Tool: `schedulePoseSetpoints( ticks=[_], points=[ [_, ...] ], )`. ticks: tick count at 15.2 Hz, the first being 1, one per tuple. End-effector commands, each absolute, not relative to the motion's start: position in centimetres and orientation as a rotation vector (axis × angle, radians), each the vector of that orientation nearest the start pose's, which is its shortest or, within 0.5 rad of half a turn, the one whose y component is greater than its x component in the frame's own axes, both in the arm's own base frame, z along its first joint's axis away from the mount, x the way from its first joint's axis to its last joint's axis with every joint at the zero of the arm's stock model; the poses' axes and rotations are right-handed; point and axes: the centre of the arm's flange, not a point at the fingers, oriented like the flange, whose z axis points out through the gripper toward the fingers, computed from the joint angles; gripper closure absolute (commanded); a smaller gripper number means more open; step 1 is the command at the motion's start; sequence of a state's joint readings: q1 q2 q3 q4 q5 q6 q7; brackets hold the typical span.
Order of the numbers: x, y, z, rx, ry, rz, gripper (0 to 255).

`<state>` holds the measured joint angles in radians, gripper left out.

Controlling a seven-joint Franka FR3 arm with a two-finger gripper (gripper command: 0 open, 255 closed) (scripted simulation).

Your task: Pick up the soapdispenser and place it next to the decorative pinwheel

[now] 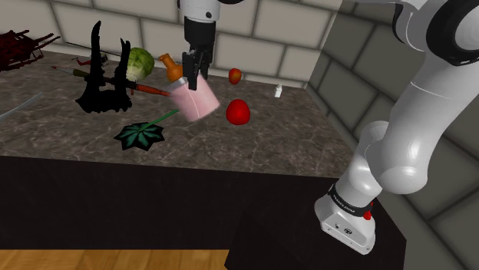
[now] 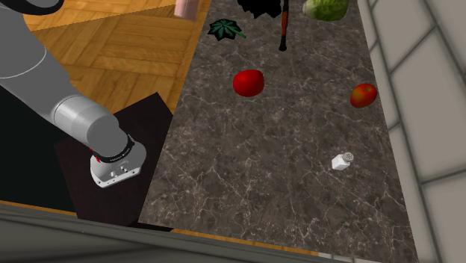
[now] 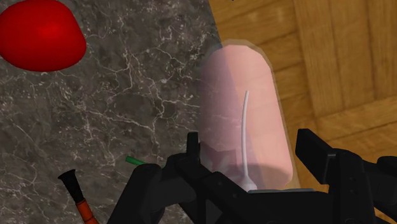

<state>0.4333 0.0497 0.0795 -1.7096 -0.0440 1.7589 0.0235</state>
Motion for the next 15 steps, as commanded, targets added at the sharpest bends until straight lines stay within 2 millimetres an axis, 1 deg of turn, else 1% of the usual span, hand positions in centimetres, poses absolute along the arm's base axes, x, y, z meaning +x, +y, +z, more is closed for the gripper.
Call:
schedulePoseSetpoints(
  ticks=[1, 15],
  points=[
    [50.7, 27.9, 53.6, -3.082, -0.783, -0.018, 255],
    [50.7, 27.9, 46.2, -3.082, -0.783, -0.018, 255]
  ],
)
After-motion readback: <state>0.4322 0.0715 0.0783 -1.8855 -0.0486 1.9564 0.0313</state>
